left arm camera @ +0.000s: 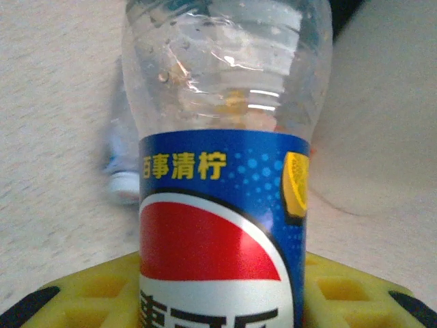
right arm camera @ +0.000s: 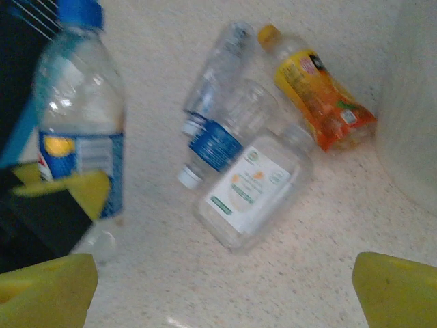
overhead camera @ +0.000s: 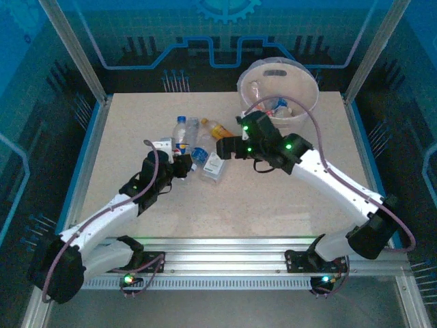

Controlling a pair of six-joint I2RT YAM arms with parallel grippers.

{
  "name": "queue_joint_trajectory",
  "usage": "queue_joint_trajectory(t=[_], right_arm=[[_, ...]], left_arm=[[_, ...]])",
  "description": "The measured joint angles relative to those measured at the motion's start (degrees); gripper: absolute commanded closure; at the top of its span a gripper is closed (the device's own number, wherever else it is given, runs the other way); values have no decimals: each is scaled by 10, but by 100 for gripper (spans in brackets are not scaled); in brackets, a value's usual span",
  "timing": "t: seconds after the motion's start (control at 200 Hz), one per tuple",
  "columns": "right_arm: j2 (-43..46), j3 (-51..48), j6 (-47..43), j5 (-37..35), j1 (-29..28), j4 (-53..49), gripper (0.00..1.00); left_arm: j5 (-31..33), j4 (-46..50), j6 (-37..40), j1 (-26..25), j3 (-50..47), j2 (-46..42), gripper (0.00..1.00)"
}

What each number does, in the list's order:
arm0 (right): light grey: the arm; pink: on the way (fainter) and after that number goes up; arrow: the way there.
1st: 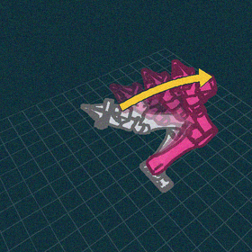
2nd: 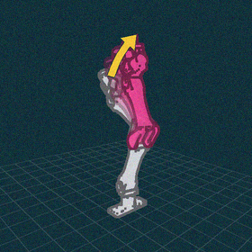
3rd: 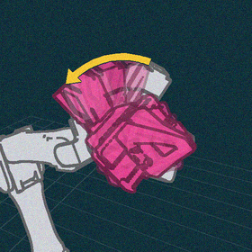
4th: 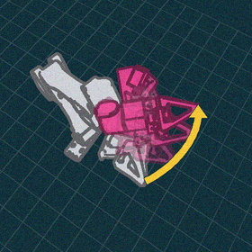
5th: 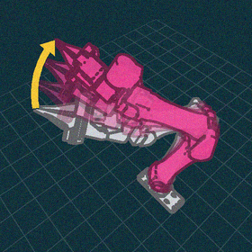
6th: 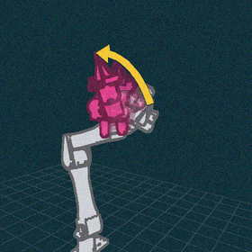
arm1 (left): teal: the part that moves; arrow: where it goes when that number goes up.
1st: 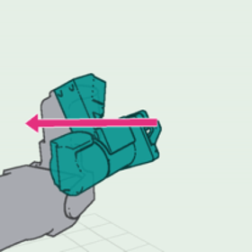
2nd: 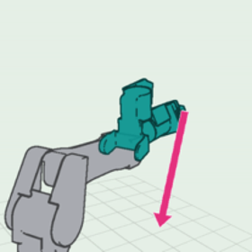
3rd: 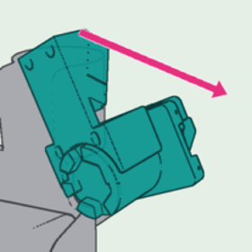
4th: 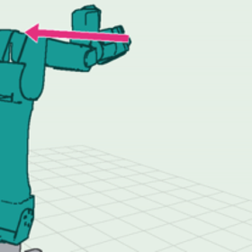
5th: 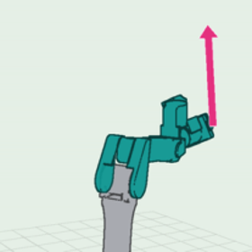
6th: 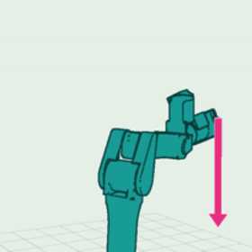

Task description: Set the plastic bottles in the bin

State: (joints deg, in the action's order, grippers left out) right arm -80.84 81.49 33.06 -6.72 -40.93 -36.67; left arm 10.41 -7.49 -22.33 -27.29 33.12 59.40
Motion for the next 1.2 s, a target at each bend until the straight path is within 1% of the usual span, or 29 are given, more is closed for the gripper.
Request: queue_joint_trajectory(t=[0.045,0.14,0.24,0.38,0.505,0.78,0.981,1.126,1.201], right_arm=[[5,3,-4,24,12,8,1],[7,19,-14,77,31,25,1],[7,35,-24,118,36,38,1],[1,57,-34,156,36,49,3],[-14,68,-36,179,36,56,4],[-31,70,-35,165,39,50,3],[-31,66,-35,135,38,41,3],[-31,55,-36,138,35,45,11],[-31,53,-34,150,31,48,19]], left_arm=[[-10,-17,16,-13,-5,-9,57],[-42,-55,43,-36,-6,-14,57],[-75,-95,60,-54,-6,-12,57],[-118,-141,73,-83,-5,8,57],[-138,-162,79,-105,3,33,57],[-141,-188,79,-119,6,49,57],[-144,-218,82,-128,13,46,58],[-144,-227,88,-130,13,45,58],[-144,-230,88,-130,13,45,57]])
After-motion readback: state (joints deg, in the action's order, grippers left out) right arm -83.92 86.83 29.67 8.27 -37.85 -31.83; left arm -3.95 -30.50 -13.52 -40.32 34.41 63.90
